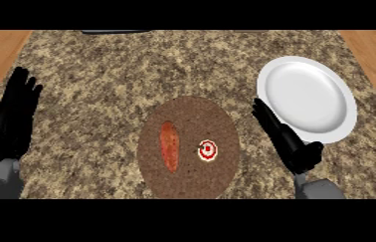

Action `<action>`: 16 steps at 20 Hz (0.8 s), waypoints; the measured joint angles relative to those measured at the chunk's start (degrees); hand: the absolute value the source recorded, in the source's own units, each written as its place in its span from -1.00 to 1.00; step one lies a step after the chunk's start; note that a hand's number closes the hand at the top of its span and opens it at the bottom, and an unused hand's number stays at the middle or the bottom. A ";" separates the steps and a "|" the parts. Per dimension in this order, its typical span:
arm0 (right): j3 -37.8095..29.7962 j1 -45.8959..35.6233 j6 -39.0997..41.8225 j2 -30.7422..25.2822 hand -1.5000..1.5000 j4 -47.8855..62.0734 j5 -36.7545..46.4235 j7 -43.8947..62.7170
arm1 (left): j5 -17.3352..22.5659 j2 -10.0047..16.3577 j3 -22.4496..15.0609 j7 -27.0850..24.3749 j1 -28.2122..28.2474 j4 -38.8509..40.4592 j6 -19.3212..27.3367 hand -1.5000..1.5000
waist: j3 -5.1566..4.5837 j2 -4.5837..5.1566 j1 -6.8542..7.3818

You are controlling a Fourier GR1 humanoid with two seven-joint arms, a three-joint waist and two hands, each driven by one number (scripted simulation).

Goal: Pick the cupcake from the placemat and place it in the plate

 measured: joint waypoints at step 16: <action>-11.94 3.07 -35.21 -1.79 -1.00 -20.87 19.04 5.77 | -0.28 -9.70 -13.86 2.31 7.31 7.18 -7.22 0.00 | -1.30 -0.24 -0.22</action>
